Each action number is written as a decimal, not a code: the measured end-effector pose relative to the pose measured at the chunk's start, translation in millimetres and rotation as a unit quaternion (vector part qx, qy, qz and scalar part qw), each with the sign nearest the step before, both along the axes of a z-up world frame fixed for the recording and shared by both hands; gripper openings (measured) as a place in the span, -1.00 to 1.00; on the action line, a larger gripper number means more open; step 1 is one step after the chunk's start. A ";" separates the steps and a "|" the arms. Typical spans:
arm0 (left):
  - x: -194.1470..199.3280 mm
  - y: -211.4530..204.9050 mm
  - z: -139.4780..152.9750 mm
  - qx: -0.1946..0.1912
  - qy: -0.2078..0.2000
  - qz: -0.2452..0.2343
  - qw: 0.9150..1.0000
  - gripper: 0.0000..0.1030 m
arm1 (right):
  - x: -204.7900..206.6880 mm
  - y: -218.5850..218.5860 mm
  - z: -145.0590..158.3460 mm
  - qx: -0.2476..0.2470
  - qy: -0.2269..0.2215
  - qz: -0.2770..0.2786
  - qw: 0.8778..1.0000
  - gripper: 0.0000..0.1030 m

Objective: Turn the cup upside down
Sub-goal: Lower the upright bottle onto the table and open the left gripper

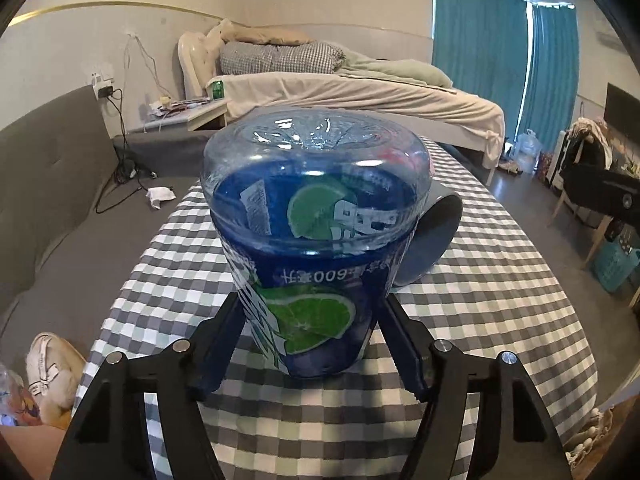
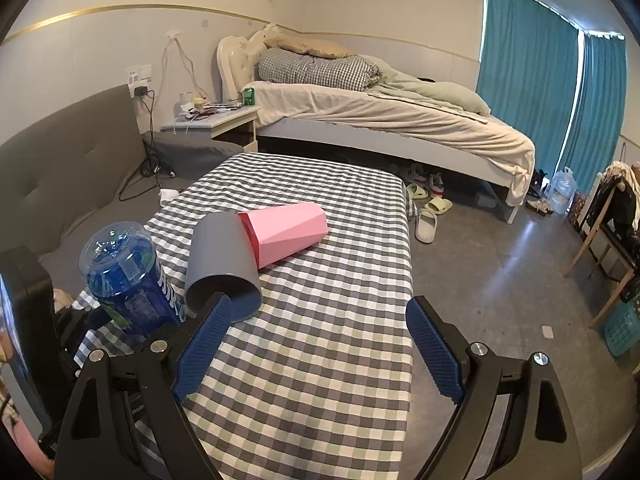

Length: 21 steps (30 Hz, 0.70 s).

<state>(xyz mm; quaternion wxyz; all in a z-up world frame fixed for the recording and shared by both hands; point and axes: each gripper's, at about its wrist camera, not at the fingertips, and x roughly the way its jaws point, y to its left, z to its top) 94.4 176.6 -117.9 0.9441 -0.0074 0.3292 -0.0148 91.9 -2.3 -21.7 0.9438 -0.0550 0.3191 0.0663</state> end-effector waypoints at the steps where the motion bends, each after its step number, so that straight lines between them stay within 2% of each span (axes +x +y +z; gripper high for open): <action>1: -1.6 0.0 0.6 0.006 0.001 0.001 1.000 0.53 | -0.2 -0.2 0.7 0.003 -0.001 0.000 1.000 0.73; 7: -17.5 -0.8 6.5 0.020 0.009 -0.008 1.000 0.57 | -9.3 0.1 4.0 0.018 -0.008 0.007 1.000 0.73; 11: -36.4 5.3 16.8 0.000 0.009 -0.021 1.000 0.57 | -19.5 -2.3 5.7 0.038 -0.010 0.005 0.999 0.73; 17: -67.1 26.3 52.4 -0.034 -0.027 -0.038 0.998 0.57 | -42.2 -6.0 12.0 0.070 -0.022 -0.010 0.997 0.73; 21: -82.8 42.6 78.3 -0.045 -0.060 -0.039 0.996 0.57 | -60.7 -2.3 16.5 0.066 -0.035 -0.014 0.997 0.73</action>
